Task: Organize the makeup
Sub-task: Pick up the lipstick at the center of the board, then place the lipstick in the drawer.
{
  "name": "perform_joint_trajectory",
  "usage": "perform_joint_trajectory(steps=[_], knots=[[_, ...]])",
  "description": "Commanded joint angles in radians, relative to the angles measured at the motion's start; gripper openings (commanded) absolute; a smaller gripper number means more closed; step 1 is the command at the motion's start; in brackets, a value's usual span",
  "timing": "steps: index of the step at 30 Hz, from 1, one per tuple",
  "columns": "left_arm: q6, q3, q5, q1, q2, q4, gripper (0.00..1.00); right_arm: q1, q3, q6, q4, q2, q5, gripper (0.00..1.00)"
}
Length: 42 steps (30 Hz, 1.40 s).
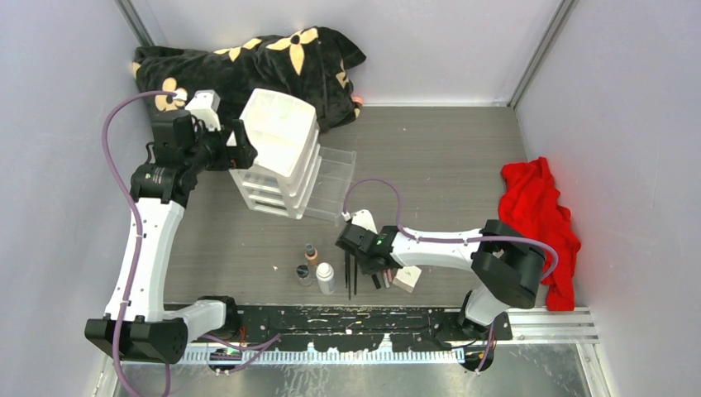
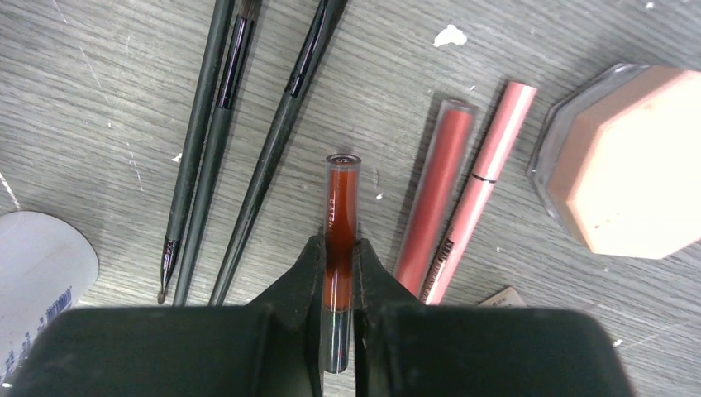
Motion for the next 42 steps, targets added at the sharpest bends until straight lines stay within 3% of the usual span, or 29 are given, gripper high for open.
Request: perform_joint_trajectory(steps=[1, 8, 16, 22, 26, 28, 31, 32, 35, 42], knots=[[0.019, 0.001, 0.013, 0.005, -0.03, 0.048, 1.0, 0.001, 0.111, -0.015, -0.06, -0.022, 0.077, 0.01], [0.018, 0.003, 0.02, 0.006, -0.045, 0.044, 1.0, -0.065, 0.398, -0.16, -0.098, -0.011, 0.152, 0.01], [0.014, -0.004, 0.039, 0.005, -0.065, 0.036, 1.0, -0.266, 0.648, -0.245, 0.07, 0.148, -0.044, 0.01], [0.009, -0.003, 0.051, 0.006, -0.072, 0.032, 1.0, -0.304, 0.859, -0.25, 0.08, 0.361, -0.143, 0.01], [0.011, -0.001, 0.06, 0.006, -0.074, 0.025, 1.0, -0.318, 0.888, -0.224, 0.1, 0.44, -0.168, 0.01], [0.015, 0.002, 0.058, 0.005, -0.075, 0.021, 1.0, -0.324, 0.883, -0.218, 0.098, 0.46, -0.165, 0.07], [0.014, 0.005, 0.057, 0.006, -0.074, 0.018, 1.0, -0.332, 0.861, -0.219, 0.088, 0.462, -0.143, 0.43], [0.012, 0.005, 0.058, 0.005, -0.073, 0.02, 1.0, -0.333, 0.849, -0.225, 0.086, 0.456, -0.137, 0.49], [0.005, 0.005, 0.061, 0.005, -0.069, 0.022, 1.0, -0.334, 0.797, -0.257, 0.105, 0.403, -0.118, 0.56], [-0.007, 0.011, 0.07, 0.006, -0.069, 0.021, 1.0, -0.333, 0.595, -0.294, 0.074, 0.168, -0.034, 0.58]])
